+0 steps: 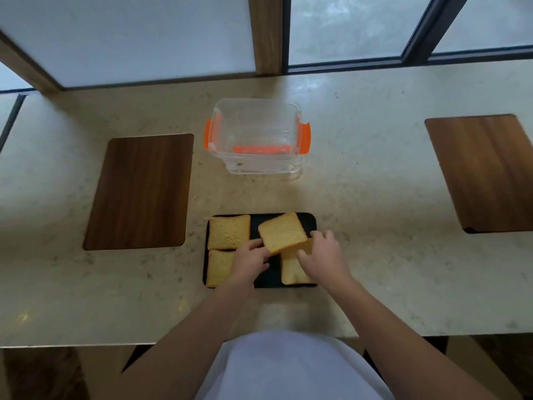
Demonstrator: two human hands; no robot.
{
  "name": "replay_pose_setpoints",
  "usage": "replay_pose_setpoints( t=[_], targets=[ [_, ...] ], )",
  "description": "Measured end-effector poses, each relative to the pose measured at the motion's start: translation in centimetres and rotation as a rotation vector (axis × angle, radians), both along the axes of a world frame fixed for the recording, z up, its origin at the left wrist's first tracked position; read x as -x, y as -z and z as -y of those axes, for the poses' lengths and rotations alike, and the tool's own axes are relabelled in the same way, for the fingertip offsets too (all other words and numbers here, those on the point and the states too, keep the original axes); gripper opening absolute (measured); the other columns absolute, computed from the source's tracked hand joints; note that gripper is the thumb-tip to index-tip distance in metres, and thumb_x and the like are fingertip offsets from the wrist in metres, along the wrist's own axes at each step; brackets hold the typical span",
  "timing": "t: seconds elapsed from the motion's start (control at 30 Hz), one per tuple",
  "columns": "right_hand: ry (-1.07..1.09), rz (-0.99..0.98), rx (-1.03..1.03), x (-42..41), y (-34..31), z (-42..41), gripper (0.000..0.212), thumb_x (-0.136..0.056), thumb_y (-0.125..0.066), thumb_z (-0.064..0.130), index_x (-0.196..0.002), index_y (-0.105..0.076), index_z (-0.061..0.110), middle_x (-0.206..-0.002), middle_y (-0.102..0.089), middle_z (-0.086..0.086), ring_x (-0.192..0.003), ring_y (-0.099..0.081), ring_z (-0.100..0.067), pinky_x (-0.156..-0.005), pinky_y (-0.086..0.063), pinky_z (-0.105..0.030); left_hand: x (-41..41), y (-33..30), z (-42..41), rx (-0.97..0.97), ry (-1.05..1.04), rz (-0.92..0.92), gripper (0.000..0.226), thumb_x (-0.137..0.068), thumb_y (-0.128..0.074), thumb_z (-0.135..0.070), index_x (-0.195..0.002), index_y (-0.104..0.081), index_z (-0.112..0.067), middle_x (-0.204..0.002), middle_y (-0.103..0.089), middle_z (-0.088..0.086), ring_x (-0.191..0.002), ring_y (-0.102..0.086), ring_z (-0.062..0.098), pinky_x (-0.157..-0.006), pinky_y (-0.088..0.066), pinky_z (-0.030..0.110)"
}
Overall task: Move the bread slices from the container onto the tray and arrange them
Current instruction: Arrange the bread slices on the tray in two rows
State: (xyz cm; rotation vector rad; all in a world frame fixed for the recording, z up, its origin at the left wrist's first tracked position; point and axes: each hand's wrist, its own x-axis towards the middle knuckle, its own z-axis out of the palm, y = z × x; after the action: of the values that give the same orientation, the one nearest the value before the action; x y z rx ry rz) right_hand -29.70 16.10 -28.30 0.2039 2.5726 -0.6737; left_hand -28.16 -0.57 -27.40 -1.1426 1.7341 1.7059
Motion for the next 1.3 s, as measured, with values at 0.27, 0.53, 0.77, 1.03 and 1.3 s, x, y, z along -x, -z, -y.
replay_pose_setpoints(
  t=[0.27, 0.53, 0.77, 1.03, 1.3],
  targets=[
    [-0.039, 0.001, -0.111, 0.7, 0.9, -0.1, 0.042, -0.082, -0.063, 0.031, -0.119, -0.05, 0.016, -0.122, -0.05, -0.008, -0.113, -0.046, -0.026, -0.092, -0.047, -0.038, -1.1, -0.6, -1.0, -0.128, -0.069, 0.174, 0.02, -0.09, -0.06, -0.005, -0.11, -0.06, 0.001, -0.112, -0.065, 0.017, -0.099, -0.066, 0.028, -0.09, -0.055, 0.043],
    [0.197, 0.239, 0.238, 0.9, -0.7, -1.6, 0.026, -0.085, -0.06, 0.022, -0.107, -0.066, 0.01, -0.09, -0.067, -0.005, -0.082, -0.067, -0.02, -0.071, -0.062, -0.039, 0.1, -0.8, -0.7, -0.038, 0.087, 0.149, 0.022, -0.095, -0.056, -0.014, -0.115, -0.06, -0.007, -0.107, -0.068, 0.012, -0.097, -0.066, 0.025, -0.087, -0.056, 0.041],
    [0.325, 0.582, 0.608, -1.0, -2.9, -5.0, 0.021, -0.08, -0.061, 0.016, -0.099, -0.064, 0.007, -0.086, -0.062, -0.01, -0.068, -0.066, -0.017, -0.074, -0.063, -0.038, -1.1, 0.0, -0.3, 0.061, 0.328, 0.129, 0.016, -0.093, -0.058, -0.024, -0.106, -0.062, -0.015, -0.087, -0.072, 0.01, -0.076, -0.07, 0.021, -0.062, -0.056, 0.032],
    [0.624, 0.642, 0.823, -5.1, -1.1, -3.2, 0.027, -0.089, -0.059, 0.002, -0.115, -0.059, 0.0, -0.104, -0.068, -0.022, -0.088, -0.069, -0.032, -0.088, -0.058, -0.048, -2.9, 0.6, 0.9, 0.035, 0.399, 0.171, 0.037, -0.09, -0.059, -0.038, -0.118, -0.051, -0.016, -0.11, -0.06, 0.01, -0.096, -0.063, 0.025, -0.08, -0.057, 0.04],
    [0.17, 0.322, 0.223, -4.3, -0.1, -1.5, 0.015, -0.09, -0.059, 0.024, -0.099, -0.068, 0.015, -0.095, -0.071, -0.008, -0.087, -0.068, -0.021, -0.081, -0.058, -0.042, -2.2, 0.4, 1.6, 0.118, 0.485, 0.054, 0.033, -0.092, -0.057, -0.03, -0.123, -0.054, -0.018, -0.107, -0.058, -0.002, -0.092, -0.063, 0.017, -0.064, -0.054, 0.027]
  ],
)
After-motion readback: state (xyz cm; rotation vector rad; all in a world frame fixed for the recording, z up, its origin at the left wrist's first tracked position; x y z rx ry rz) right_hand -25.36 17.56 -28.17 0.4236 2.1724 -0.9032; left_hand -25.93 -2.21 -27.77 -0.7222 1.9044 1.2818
